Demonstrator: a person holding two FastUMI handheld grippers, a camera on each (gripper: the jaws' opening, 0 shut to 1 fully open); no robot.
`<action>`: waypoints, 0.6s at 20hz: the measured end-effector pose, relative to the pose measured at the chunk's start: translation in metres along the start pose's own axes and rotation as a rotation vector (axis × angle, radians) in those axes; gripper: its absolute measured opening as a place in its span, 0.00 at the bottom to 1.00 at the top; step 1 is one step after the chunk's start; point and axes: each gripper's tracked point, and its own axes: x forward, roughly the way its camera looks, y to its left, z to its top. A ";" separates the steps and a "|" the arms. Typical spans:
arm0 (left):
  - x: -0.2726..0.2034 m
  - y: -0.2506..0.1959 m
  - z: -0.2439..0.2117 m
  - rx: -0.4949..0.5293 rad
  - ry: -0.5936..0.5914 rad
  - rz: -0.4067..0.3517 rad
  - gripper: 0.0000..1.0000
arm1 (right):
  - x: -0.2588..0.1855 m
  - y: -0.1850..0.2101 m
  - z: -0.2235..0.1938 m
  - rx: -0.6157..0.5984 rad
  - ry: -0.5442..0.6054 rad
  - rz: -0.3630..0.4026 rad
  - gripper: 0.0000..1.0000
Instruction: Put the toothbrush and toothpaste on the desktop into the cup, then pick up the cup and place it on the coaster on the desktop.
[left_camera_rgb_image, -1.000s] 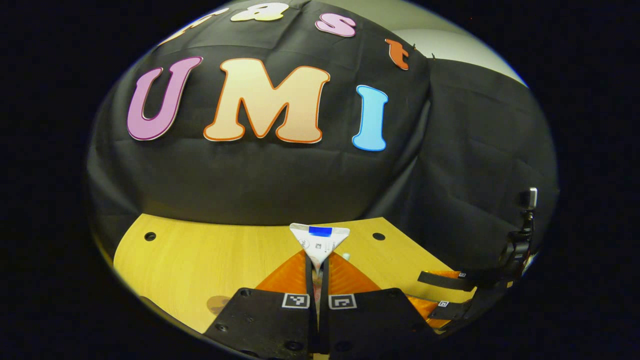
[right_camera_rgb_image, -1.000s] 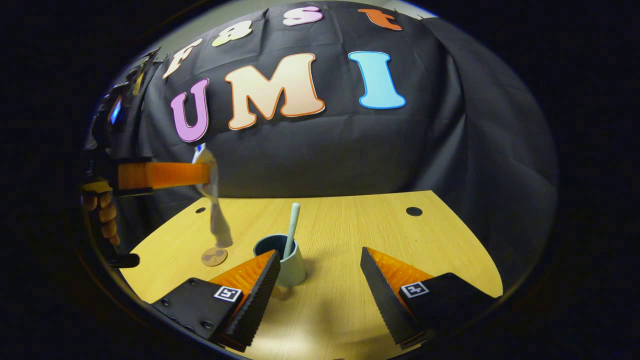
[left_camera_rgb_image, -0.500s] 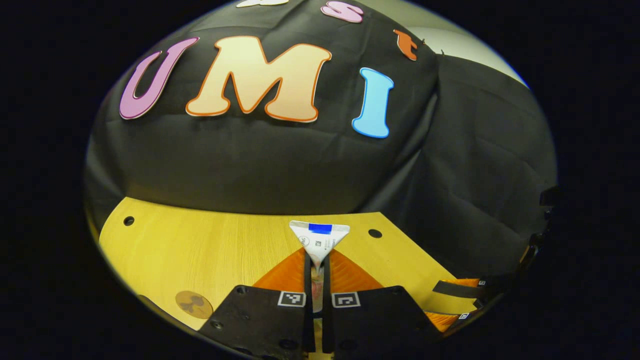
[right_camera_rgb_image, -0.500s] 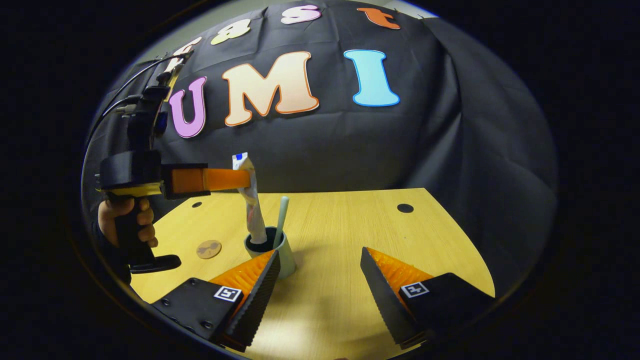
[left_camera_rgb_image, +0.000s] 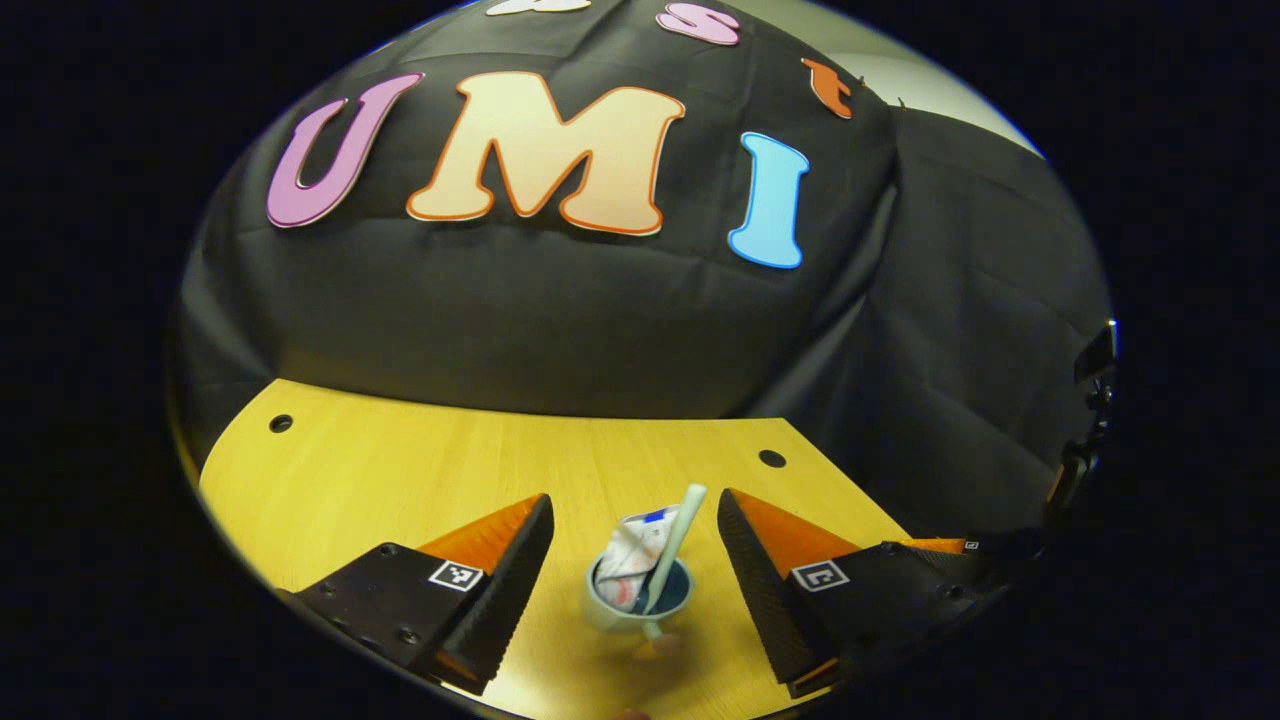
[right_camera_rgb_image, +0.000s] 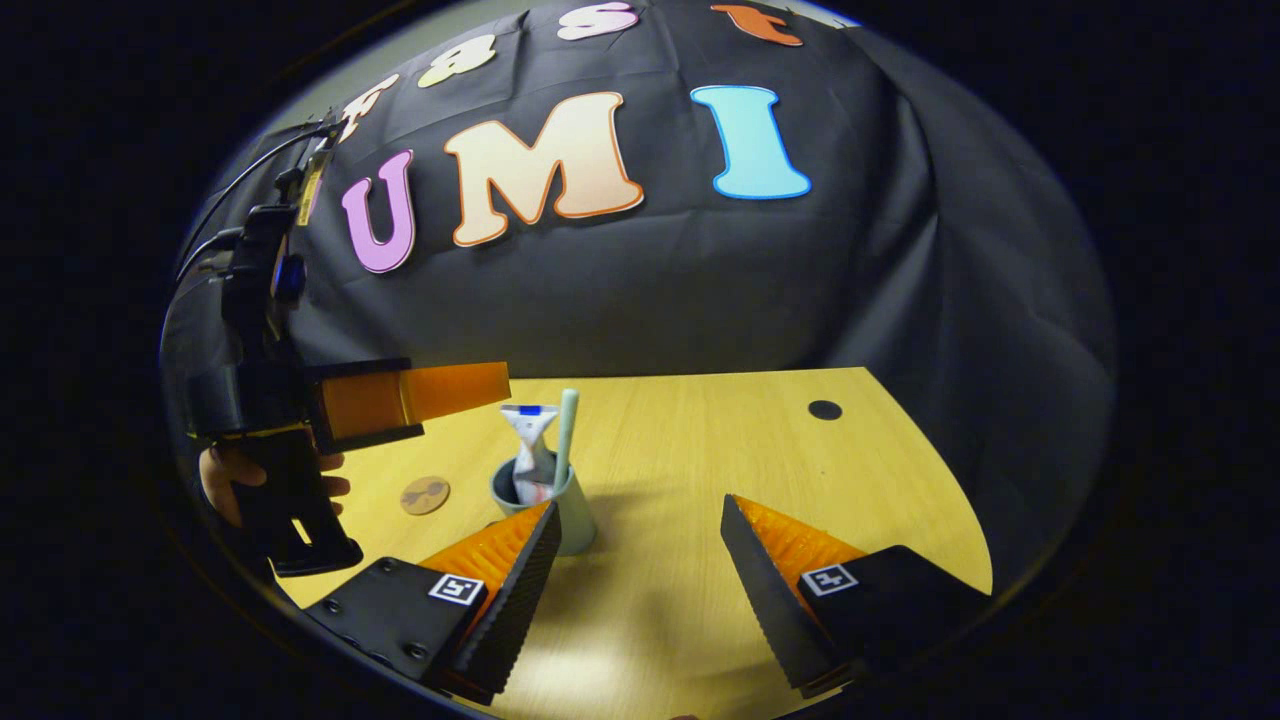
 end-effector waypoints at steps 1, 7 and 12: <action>-0.008 0.008 0.001 0.005 -0.011 0.029 0.95 | 0.004 0.006 -0.003 0.001 0.032 0.025 0.99; -0.063 0.066 0.002 0.050 -0.074 0.174 0.95 | 0.022 0.040 -0.017 -0.007 0.252 0.132 0.99; -0.109 0.116 -0.009 0.032 -0.064 0.258 0.95 | 0.034 0.073 -0.042 0.018 0.476 0.159 0.96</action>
